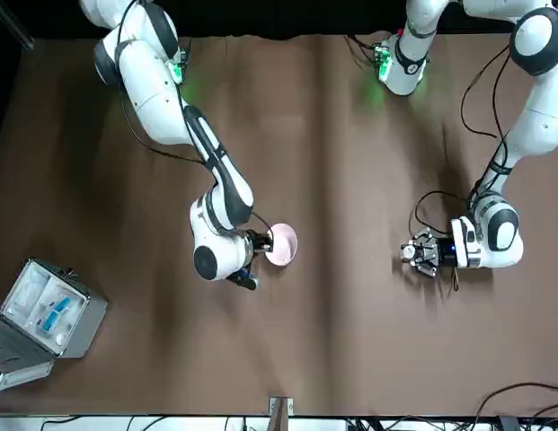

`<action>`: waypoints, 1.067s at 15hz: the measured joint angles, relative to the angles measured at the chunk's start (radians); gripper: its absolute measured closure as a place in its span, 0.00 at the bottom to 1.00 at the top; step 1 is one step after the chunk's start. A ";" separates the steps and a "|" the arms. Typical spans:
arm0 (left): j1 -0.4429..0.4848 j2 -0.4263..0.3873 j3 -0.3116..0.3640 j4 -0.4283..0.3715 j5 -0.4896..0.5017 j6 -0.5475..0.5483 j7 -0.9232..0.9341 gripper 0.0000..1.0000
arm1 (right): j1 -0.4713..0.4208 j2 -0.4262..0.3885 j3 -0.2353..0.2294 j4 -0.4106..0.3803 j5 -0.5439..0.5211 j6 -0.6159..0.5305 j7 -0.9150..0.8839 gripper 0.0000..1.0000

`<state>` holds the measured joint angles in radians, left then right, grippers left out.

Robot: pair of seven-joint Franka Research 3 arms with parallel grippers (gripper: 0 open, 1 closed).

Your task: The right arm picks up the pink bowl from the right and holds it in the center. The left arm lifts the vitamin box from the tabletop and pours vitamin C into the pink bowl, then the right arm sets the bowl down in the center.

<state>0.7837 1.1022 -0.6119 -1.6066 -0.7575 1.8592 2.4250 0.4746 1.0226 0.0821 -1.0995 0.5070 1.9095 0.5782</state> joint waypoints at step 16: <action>-0.092 -0.029 0.085 0.012 0.042 0.050 0.004 0.43 | -0.011 -0.074 -0.002 0.040 0.000 -0.102 0.077 0.43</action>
<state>0.6921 1.0733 -0.5265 -1.5945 -0.7153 1.9095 2.4287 0.4638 0.9488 0.0799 -1.0592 0.5074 1.8077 0.6551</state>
